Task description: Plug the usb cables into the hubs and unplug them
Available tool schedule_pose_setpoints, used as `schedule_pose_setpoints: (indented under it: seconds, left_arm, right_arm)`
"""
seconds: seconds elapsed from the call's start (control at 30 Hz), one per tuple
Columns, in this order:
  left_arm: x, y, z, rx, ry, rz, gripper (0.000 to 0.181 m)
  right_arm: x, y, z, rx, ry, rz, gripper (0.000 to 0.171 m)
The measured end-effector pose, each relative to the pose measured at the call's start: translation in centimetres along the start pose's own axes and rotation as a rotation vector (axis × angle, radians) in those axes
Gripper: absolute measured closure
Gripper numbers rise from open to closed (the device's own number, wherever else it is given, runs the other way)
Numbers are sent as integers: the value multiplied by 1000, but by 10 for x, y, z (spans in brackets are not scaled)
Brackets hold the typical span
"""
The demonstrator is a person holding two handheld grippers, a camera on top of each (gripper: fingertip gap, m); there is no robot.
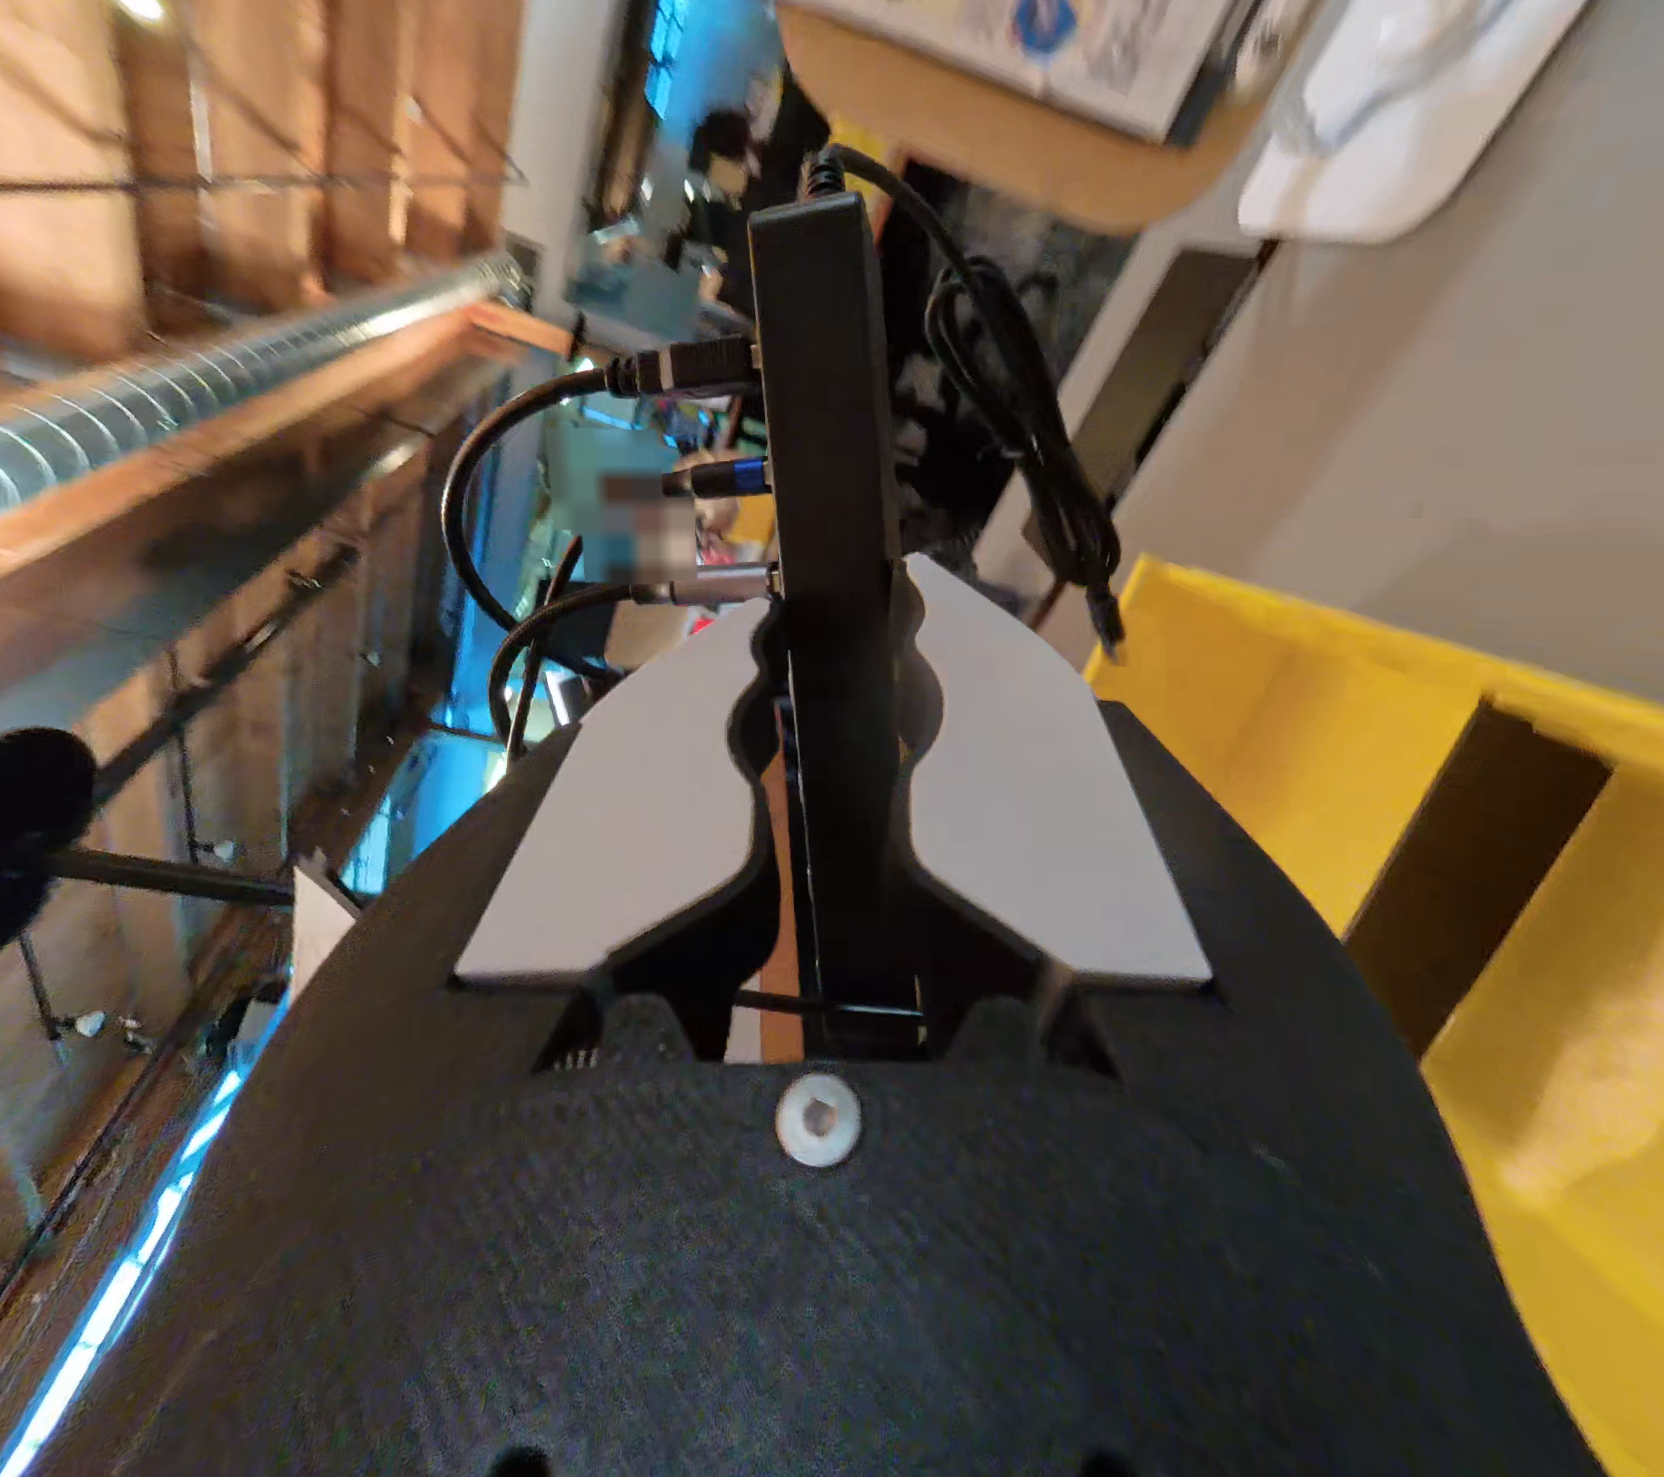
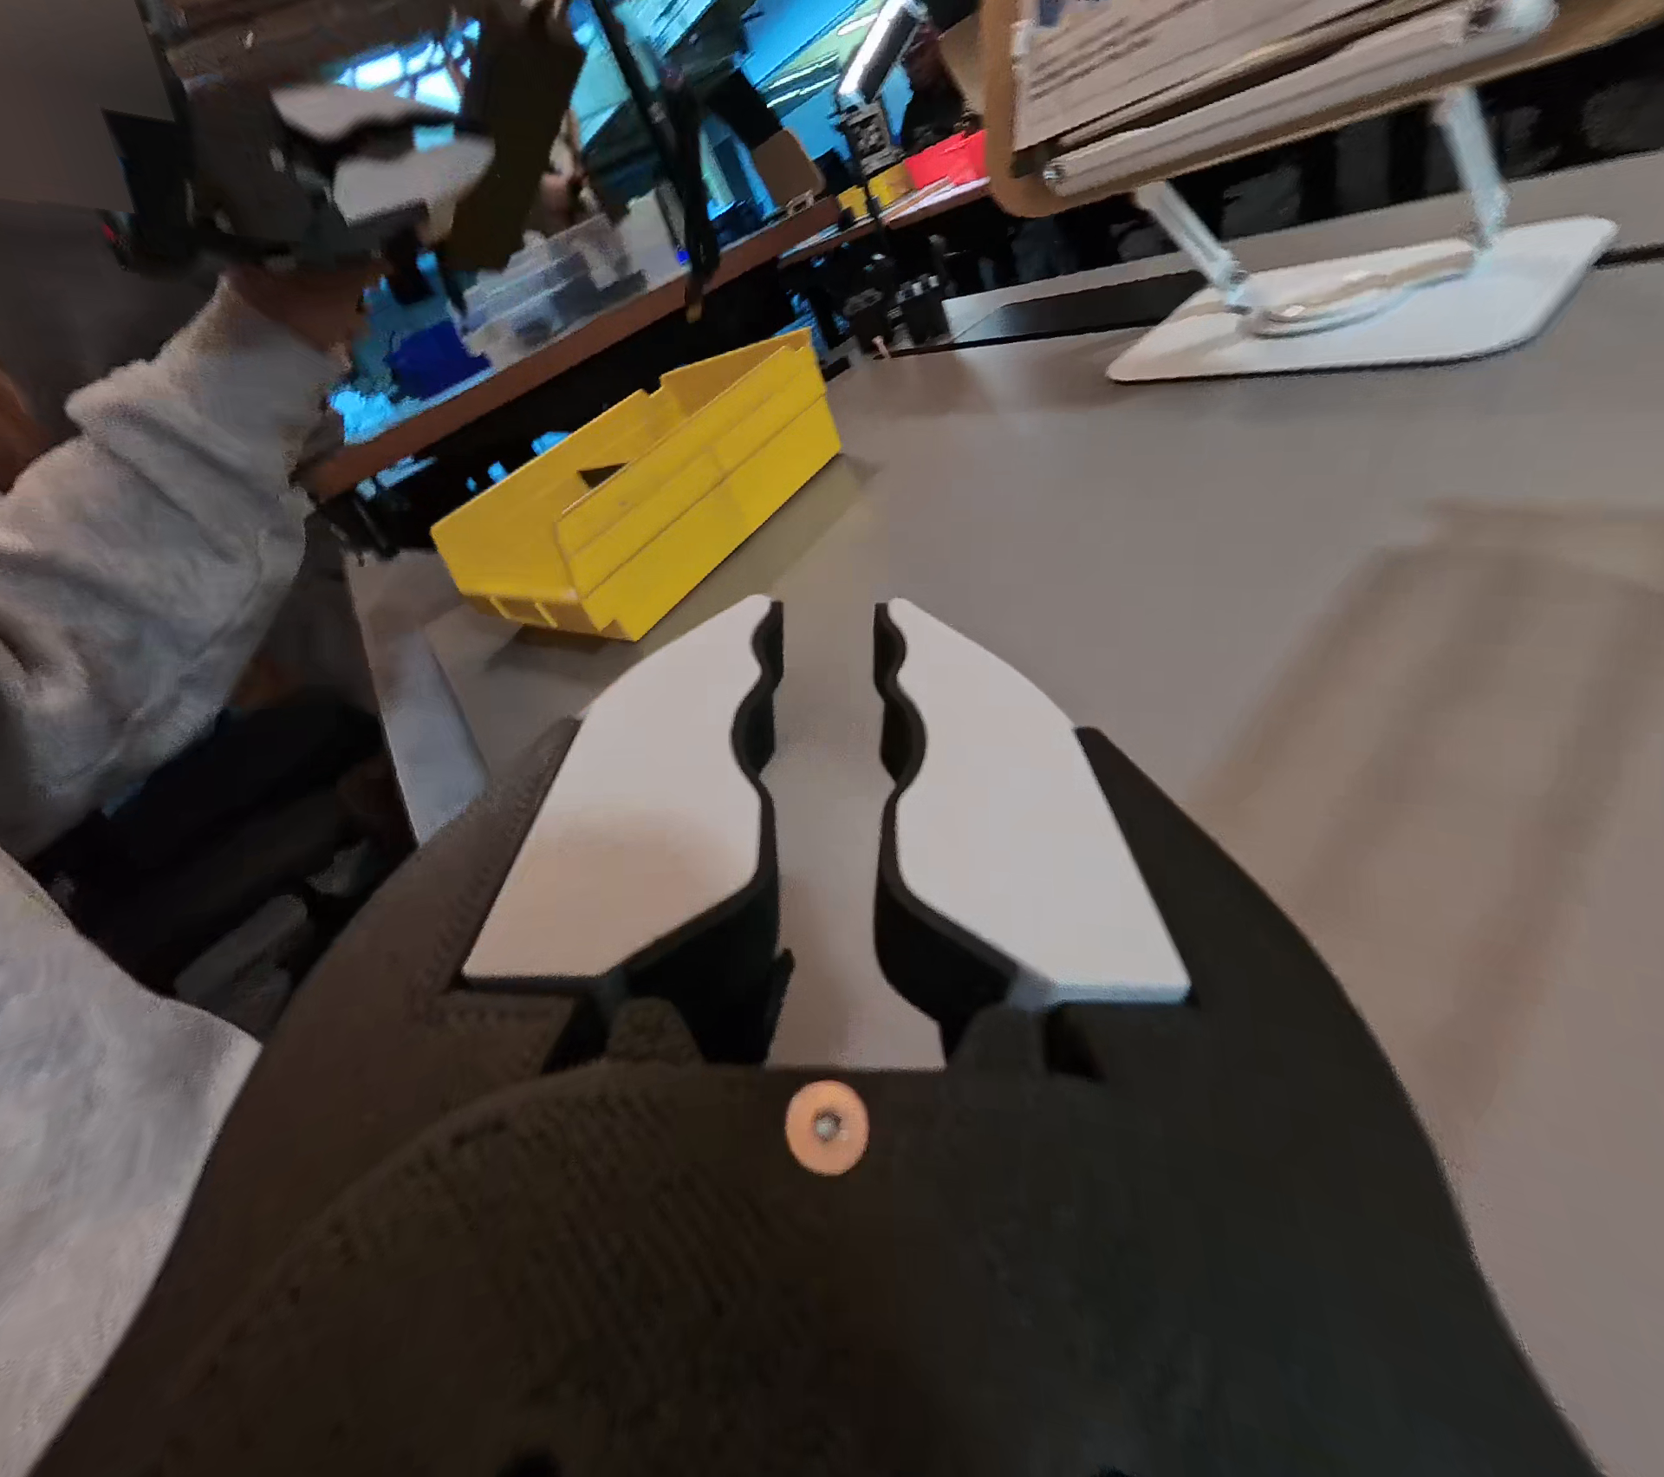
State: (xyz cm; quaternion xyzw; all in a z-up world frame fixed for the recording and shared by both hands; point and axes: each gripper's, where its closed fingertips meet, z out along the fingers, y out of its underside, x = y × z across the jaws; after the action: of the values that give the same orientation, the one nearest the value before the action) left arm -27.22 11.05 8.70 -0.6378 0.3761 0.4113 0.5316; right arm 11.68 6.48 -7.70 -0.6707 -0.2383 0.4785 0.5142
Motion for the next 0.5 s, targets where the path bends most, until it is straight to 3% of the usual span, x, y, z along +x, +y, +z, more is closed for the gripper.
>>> schedule_pose_setpoints:
  seconds: [0.13, 0.27, 0.4, 0.5]
  left_arm:
    - [1, -73, -28, 181, -23, -26, 156]
    - [35, -139, -57, 371, 35, -60, 156]
    - [86, -192, -87, 550, 157, -153, 156]
    - [127, -221, -107, 647, 264, -233, 156]
  right_arm:
    - [-34, -9, 29, -4, -51, -202, 139]
    - [-61, -40, 40, 145, -84, -405, 125]
    - [-47, -69, 33, 317, -13, -401, 92]
    - [-35, -66, 30, 317, -11, -294, 75]
